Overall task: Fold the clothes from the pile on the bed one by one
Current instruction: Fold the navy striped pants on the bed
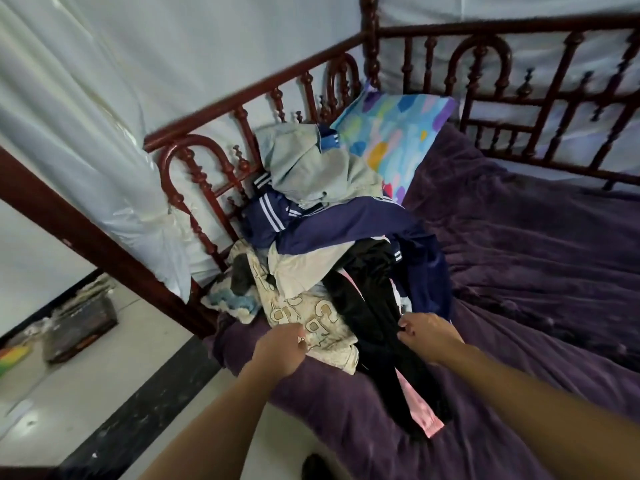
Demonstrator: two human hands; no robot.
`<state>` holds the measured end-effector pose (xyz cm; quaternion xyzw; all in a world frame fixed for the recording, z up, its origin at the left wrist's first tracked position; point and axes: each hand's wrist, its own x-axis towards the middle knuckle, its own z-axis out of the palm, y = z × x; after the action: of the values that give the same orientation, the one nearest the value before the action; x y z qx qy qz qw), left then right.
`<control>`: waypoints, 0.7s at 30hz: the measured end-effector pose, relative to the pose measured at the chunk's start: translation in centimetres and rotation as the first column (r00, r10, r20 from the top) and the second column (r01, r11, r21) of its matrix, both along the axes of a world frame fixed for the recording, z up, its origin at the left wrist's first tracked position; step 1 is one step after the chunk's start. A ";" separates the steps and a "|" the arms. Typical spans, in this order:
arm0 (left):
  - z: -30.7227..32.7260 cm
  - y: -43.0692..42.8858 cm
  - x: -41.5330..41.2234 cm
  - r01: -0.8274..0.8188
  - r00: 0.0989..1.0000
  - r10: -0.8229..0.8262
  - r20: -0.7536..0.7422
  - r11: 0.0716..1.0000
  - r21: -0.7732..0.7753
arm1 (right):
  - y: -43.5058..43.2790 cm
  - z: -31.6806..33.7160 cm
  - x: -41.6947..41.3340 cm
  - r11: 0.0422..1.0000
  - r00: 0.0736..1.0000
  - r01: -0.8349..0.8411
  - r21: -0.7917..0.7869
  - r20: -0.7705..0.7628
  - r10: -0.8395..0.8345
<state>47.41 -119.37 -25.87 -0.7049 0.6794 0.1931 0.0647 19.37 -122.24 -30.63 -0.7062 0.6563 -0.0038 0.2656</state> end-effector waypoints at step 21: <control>-13.2 -35.4 10.7 0.522 0.830 -0.476 0.290 0.846 -0.109 | -22.1 -11.4 14.7 0.846 0.878 0.477 0.236 -0.097 -0.468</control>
<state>58.10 -154.76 -39.10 -0.5237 0.8413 0.0148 0.1335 34.06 -144.34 -42.08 -0.4830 0.8095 0.0273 0.3326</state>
